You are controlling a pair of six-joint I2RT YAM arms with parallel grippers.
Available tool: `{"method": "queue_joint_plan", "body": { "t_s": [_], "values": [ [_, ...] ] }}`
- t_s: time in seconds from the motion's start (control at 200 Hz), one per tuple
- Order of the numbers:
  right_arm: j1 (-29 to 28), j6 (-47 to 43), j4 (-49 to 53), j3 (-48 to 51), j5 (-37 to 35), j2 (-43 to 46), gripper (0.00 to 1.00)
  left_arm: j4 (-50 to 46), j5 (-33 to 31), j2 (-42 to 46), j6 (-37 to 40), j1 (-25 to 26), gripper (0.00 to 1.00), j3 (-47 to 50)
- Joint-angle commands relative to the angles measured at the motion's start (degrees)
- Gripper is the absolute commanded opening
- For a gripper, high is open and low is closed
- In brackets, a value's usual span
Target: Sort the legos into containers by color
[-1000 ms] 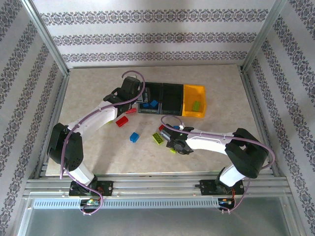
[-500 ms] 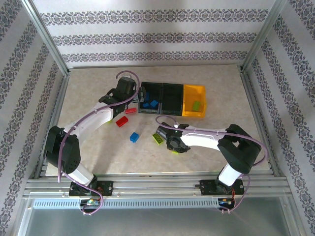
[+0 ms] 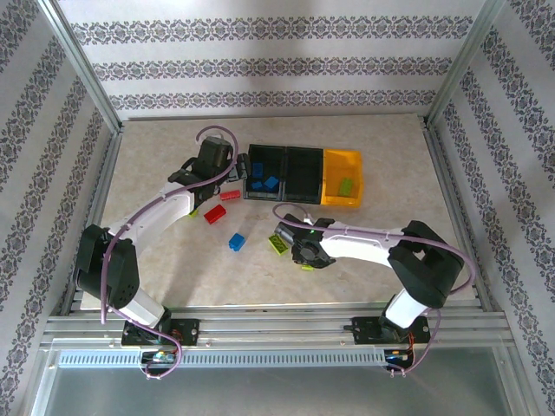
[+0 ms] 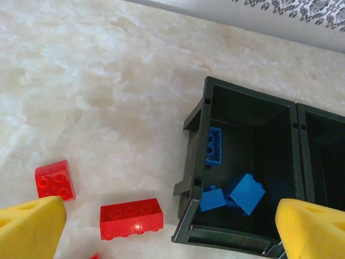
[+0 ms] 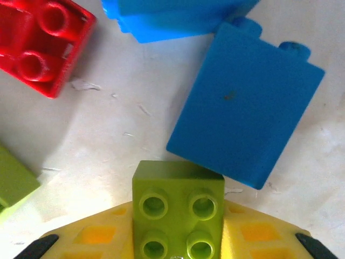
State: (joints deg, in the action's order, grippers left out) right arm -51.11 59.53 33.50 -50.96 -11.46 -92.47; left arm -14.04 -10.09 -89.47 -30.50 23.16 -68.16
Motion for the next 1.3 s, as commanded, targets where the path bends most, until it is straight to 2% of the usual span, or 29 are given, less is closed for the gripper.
{"method": "queue_joint_plan", "body": {
  "t_s": [0.0,0.27,0.595,0.899,1.299],
  "values": [
    [0.4,-2.9,1.4,-1.5,-2.4,3.7,0.33,1.7,0.8,2.3,-1.0,-1.0,1.00,0.9],
    [4.6,-9.5,4.8,-3.2,-6.2,11.6,0.33,2.5,1.7,5.4,-2.1,-3.1,1.00,4.5],
    [18.7,-20.7,5.0,-6.8,-4.9,15.4,0.34,2.6,3.3,7.5,-3.0,-4.7,1.00,7.6],
    [28.6,-29.8,2.8,-15.6,-2.4,7.9,0.35,1.2,3.9,8.9,-3.1,-5.6,1.00,10.1],
    [34.6,-35.9,1.6,-28.3,1.9,-8.5,0.35,0.0,5.3,10.5,-2.7,-6.4,1.00,12.4]
  ]
}}
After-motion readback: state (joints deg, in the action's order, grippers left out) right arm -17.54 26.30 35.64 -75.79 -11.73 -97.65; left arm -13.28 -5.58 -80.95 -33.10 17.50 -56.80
